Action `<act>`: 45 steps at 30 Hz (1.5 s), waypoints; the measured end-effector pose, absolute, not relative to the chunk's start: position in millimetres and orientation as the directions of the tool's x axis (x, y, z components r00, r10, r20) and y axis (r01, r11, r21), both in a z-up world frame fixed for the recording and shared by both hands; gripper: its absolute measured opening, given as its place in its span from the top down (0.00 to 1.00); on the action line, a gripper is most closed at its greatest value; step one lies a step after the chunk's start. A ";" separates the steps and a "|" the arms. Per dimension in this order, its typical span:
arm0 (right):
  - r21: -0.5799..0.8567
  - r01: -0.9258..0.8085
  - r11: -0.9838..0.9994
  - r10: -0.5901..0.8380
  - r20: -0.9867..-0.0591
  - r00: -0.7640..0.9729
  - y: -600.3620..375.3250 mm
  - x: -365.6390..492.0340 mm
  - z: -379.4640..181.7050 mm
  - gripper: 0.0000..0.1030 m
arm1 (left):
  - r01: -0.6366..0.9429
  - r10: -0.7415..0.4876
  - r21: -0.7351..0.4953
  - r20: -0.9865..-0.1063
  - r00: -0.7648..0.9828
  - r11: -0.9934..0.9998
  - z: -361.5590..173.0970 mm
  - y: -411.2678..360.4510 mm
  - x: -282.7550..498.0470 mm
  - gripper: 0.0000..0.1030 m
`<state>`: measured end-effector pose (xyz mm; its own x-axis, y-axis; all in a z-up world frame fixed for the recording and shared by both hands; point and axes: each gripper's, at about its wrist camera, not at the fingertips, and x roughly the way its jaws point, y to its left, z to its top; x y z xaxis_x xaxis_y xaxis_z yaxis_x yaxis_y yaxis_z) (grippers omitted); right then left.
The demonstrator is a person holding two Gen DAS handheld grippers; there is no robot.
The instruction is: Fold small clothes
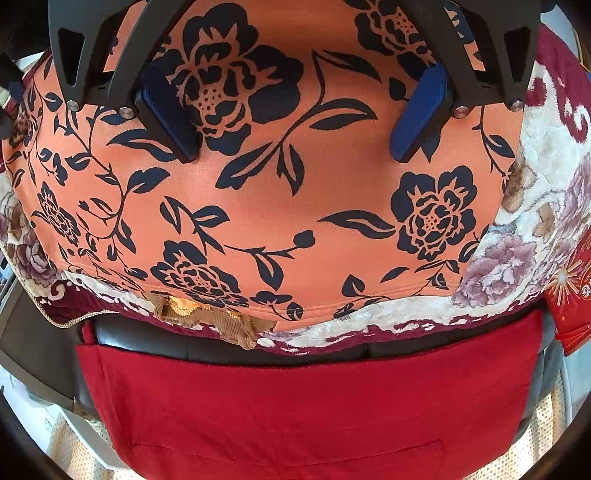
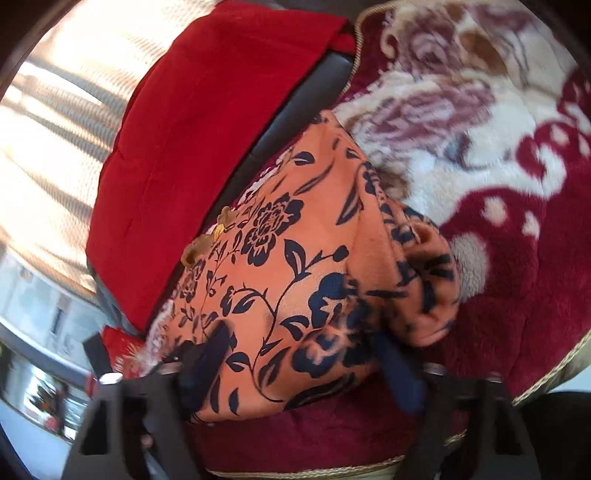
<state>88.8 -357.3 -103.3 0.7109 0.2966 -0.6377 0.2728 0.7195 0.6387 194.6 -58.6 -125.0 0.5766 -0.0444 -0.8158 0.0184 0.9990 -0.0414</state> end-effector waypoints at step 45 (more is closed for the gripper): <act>0.651 0.372 0.662 0.248 -0.658 0.711 -380.9 119.2 -101.9 0.82 | 0.014 -0.052 -0.057 -0.743 0.668 0.998 -99.3 -30.9 145.6 0.00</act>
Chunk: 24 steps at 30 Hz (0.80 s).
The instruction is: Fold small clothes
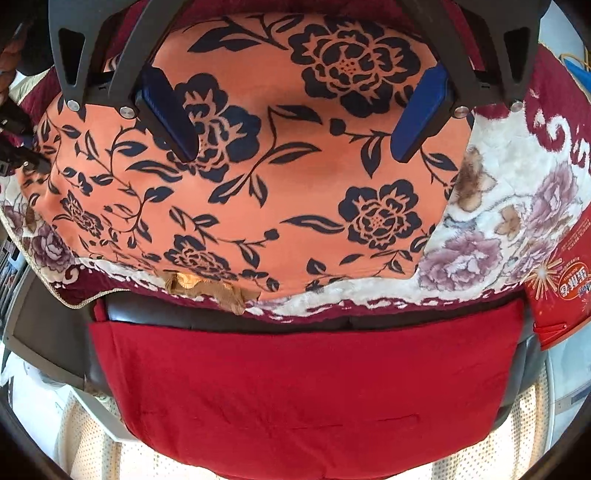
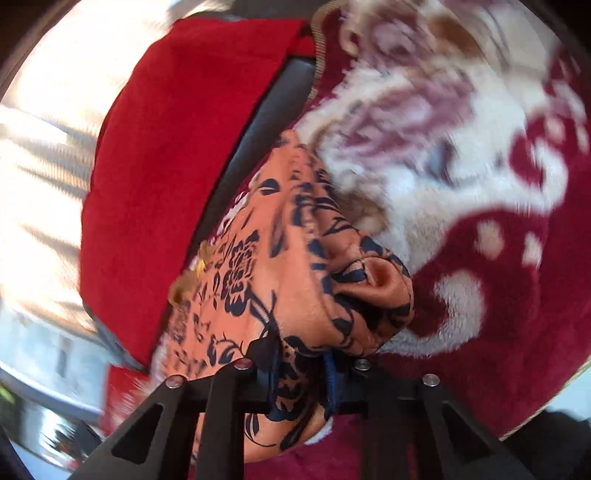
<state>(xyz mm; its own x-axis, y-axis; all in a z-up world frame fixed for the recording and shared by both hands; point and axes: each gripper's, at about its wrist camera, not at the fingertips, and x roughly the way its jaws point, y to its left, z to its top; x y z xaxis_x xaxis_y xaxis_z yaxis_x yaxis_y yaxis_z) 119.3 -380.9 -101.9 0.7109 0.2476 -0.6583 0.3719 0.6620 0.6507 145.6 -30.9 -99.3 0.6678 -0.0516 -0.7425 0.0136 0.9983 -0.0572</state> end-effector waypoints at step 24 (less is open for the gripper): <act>0.198 -0.423 0.884 0.406 -0.775 0.484 9.7 195.8 -85.3 0.86 | -0.503 0.201 -0.345 -0.630 0.750 0.793 -102.3 221.6 81.1 0.00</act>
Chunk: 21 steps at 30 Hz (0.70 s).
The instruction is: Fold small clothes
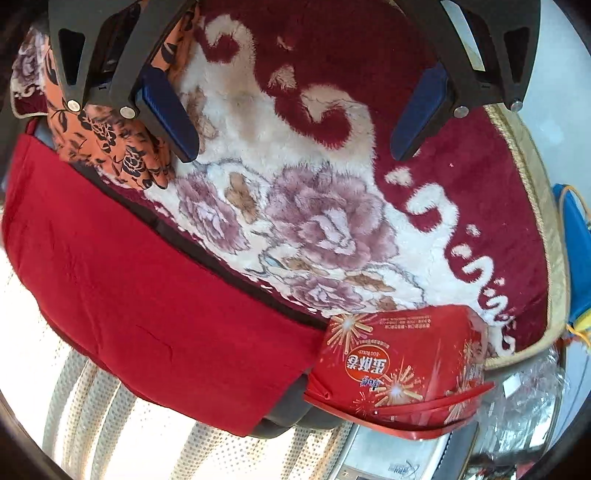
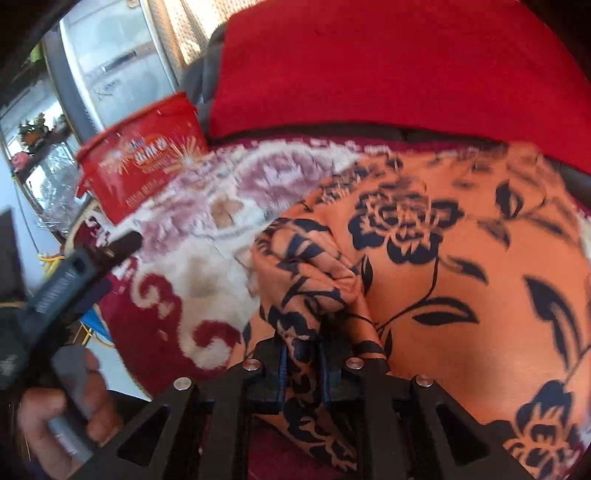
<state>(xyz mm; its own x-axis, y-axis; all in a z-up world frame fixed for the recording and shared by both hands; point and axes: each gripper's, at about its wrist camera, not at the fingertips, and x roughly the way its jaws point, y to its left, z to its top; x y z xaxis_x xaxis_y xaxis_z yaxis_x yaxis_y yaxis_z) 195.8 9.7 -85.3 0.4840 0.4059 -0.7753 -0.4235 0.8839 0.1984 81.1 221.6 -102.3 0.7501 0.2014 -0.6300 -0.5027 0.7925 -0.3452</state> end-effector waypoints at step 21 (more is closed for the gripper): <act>0.686 -0.219 0.694 0.703 -0.580 0.412 -108.7 107.0 -71.0 0.29 | -0.121 -0.316 -0.520 -0.670 0.672 0.846 -84.8 145.0 129.9 0.00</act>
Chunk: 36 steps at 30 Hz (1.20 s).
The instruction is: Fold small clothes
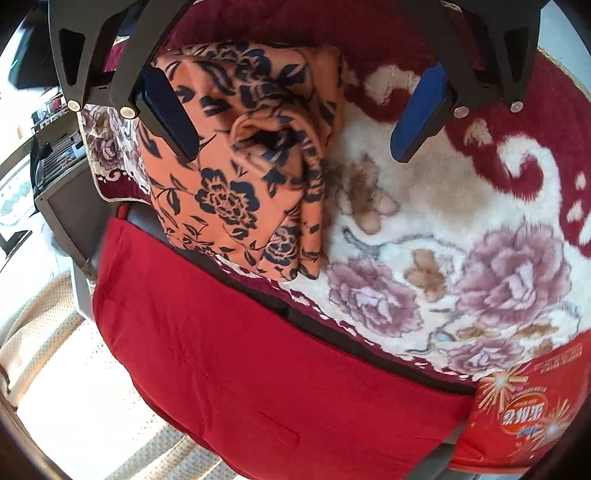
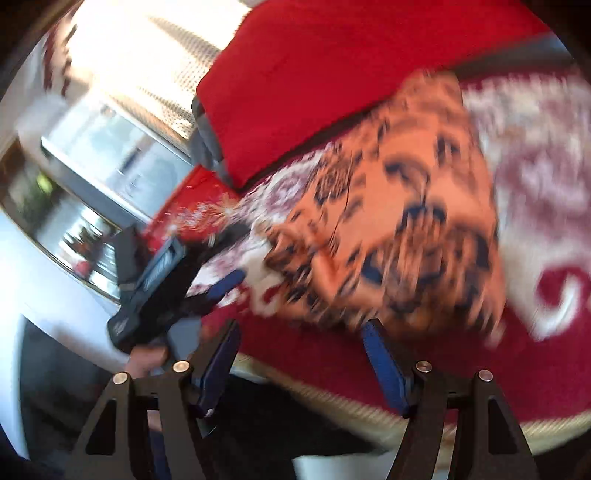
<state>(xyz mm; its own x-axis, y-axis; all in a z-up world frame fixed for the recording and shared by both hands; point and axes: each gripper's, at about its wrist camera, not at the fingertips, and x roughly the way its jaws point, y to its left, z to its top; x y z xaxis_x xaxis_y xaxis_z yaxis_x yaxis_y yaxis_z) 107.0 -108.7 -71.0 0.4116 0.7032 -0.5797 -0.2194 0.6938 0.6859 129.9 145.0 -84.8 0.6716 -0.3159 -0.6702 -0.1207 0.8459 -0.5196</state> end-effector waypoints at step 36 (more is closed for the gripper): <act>0.906 0.049 0.421 0.772 -0.386 0.505 -164.1 129.0 -116.8 0.29 | -0.322 -0.435 -0.549 -0.824 0.363 0.771 -94.3 116.6 193.3 0.41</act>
<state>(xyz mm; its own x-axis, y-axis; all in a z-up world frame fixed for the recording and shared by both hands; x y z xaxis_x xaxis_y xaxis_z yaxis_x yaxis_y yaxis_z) 129.0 -164.1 -116.8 0.5052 0.7721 -0.3856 0.0488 0.4205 0.9060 193.3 116.6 -94.3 0.3634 -0.4347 -0.8240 -0.3224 0.7712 -0.5490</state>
